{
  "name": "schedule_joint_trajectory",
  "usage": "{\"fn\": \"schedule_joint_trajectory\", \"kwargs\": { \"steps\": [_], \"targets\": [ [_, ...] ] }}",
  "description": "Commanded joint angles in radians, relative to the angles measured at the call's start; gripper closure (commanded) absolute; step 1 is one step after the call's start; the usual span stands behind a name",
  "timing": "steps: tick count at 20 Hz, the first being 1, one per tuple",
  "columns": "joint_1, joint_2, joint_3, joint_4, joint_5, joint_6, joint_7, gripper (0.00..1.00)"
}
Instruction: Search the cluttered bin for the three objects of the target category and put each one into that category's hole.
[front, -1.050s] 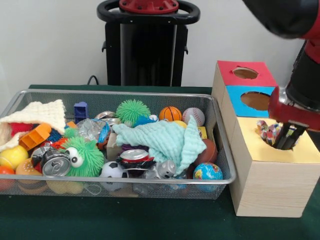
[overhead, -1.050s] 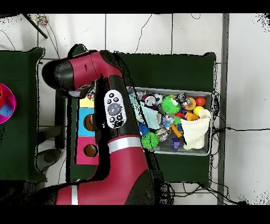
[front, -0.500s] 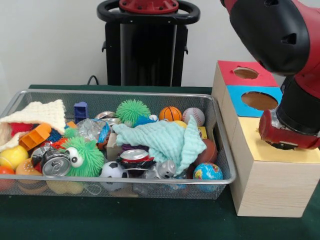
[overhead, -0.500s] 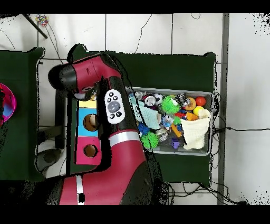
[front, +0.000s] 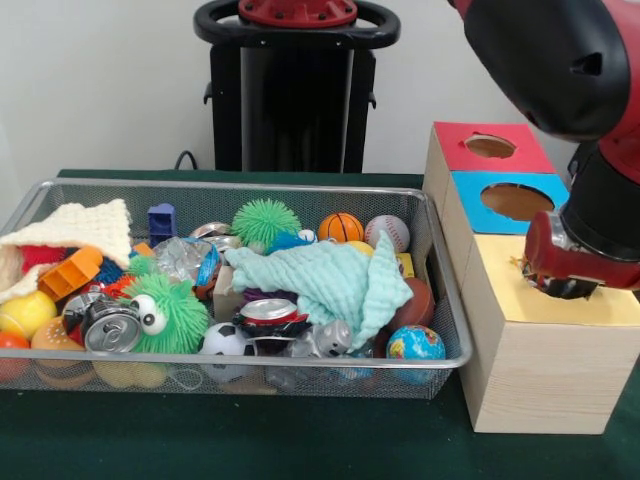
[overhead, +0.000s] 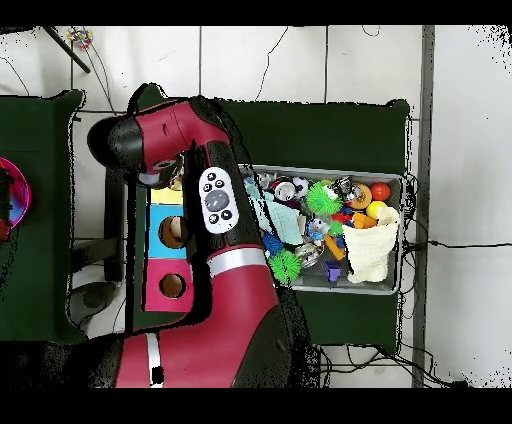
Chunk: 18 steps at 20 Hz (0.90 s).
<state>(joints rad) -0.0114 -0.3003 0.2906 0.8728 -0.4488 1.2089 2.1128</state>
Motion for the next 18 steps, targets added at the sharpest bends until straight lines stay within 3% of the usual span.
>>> {"fn": "schedule_joint_trajectory", "kwargs": {
  "steps": [1, 9, 13, 18],
  "targets": [
    [-0.037, -0.104, 0.086, 0.064, 0.034, -0.042, -0.215, 1.0],
    [-0.031, -0.206, 0.035, 0.157, -0.022, -0.221, -0.138, 1.0],
    [-0.033, -0.212, 0.037, 0.13, -0.02, -0.194, -0.13, 1.0],
    [-0.05, -0.203, 0.049, 0.145, -0.039, -0.294, -0.141, 1.0]
  ]
}}
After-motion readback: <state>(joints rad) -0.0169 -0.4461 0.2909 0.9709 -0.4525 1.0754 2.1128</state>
